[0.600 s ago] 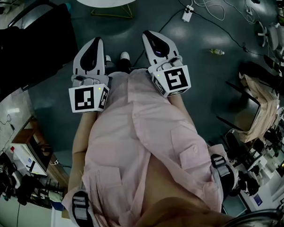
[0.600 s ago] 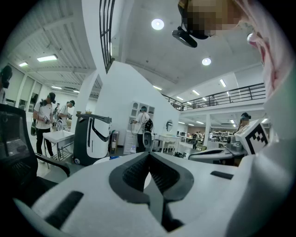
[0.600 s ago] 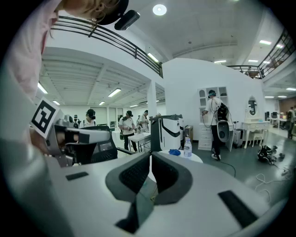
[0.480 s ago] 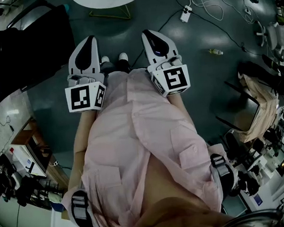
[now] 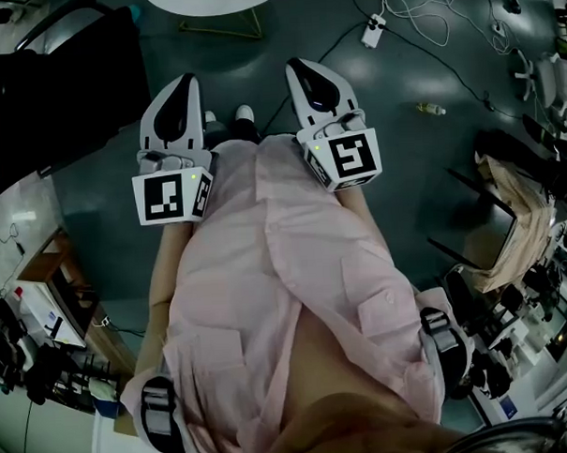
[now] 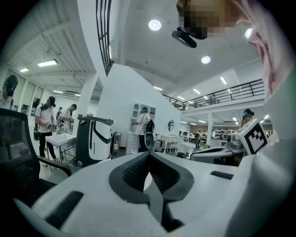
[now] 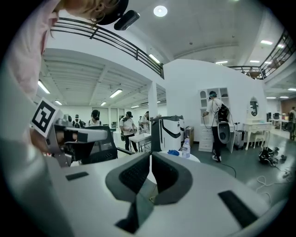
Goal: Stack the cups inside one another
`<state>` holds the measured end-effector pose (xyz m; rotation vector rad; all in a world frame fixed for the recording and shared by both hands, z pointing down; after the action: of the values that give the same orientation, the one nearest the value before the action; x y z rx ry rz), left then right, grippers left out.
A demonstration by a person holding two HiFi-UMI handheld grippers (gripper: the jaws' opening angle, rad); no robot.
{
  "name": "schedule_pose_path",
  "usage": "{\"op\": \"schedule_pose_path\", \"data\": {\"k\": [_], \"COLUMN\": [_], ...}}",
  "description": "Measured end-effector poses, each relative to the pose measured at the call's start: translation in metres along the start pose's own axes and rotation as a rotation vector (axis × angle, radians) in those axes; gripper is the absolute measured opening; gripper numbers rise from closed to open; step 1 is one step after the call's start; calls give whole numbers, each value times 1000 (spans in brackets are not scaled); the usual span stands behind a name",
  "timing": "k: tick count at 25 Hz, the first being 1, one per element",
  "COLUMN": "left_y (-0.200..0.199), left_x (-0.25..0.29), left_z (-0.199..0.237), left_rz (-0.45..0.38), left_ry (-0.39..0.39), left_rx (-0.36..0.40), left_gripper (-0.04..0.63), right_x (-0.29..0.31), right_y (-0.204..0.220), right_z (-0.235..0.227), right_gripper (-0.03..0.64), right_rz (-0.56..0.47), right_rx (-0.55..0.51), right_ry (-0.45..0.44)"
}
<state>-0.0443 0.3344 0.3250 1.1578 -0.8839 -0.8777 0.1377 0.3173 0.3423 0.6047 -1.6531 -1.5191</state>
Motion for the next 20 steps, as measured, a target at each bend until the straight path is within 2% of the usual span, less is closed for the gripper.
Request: {"op": "schedule_pose_path", "data": {"k": [6,11,20], "left_y": [-3,-3,-7], "left_x": [8,7,17], "left_z": [-11,-8,-2], "left_rz": [2,-10,-15], "left_ry": [-5,-18,26], "left_rx": [41,15,-2], "left_gripper": [16,15,17], "right_x": [-2,1,1], "right_y": [-1,3,1], "right_z": [-7,-7,-15], "right_gripper": [37,37,37], "right_rz": [-8,-4,-26], "right_rx": [-5,8,59], "right_ry": [-20,-20,39]}}
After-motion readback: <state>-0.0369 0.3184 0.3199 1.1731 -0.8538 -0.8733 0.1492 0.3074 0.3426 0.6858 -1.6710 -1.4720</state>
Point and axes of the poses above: the fingertips, and each gripper's own axes: x forward along the fingers, z to its left, y out of its underside, the point moved 4 cm from there along -x, backward along the fingers, and after that the axes turned 4 degrees about -x, right-handed, at the moved point
